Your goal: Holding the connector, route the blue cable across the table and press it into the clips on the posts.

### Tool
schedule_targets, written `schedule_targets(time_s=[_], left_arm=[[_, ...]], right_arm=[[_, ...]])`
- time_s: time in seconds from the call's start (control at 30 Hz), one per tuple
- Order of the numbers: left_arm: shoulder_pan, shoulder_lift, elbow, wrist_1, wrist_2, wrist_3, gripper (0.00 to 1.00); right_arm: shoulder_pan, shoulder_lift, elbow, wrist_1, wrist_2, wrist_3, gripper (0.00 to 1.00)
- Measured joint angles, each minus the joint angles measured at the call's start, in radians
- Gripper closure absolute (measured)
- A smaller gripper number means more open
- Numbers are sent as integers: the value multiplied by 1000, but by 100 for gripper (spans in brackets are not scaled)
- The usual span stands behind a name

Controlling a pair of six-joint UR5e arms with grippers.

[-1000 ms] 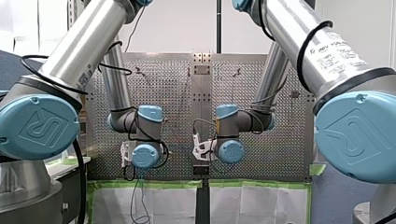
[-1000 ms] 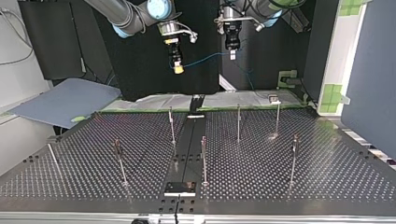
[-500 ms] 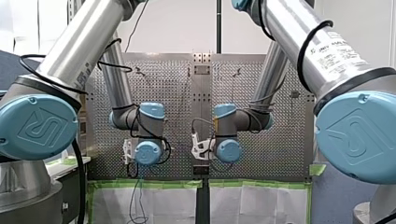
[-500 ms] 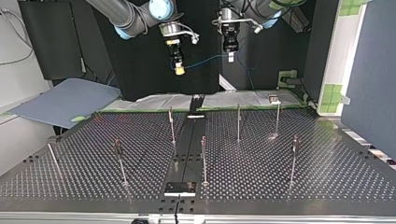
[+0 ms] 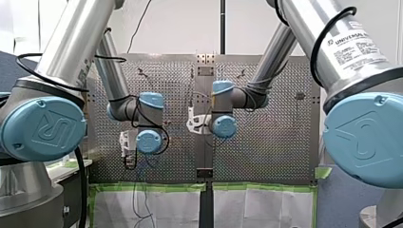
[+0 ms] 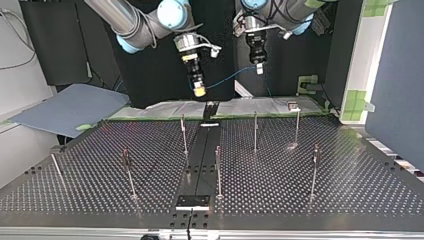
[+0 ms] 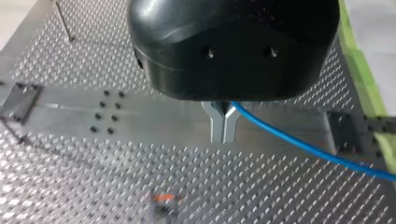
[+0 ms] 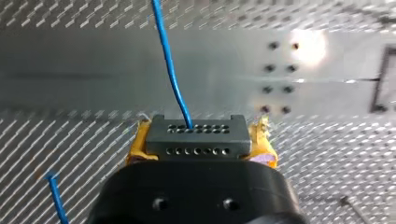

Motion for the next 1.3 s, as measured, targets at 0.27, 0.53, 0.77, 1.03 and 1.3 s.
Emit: schedule_targets(time_s=[0.27,0.53,0.77,1.03,1.3], left_arm=[[70,70,51,-70,-33,-10,100],[112,146,120,-146,-80,-13,100],[130,207,146,-207,-81,-31,100],[160,271,171,-272,-81,-33,100],[198,336,201,-336,-79,-22,100]], right_arm=[[8,-68,-68,68,-68,22,100],[10,-135,-141,141,-141,28,100],[20,-105,-198,198,-179,24,100],[31,-64,-256,256,-181,28,100],[31,-60,-324,324,-184,29,100]])
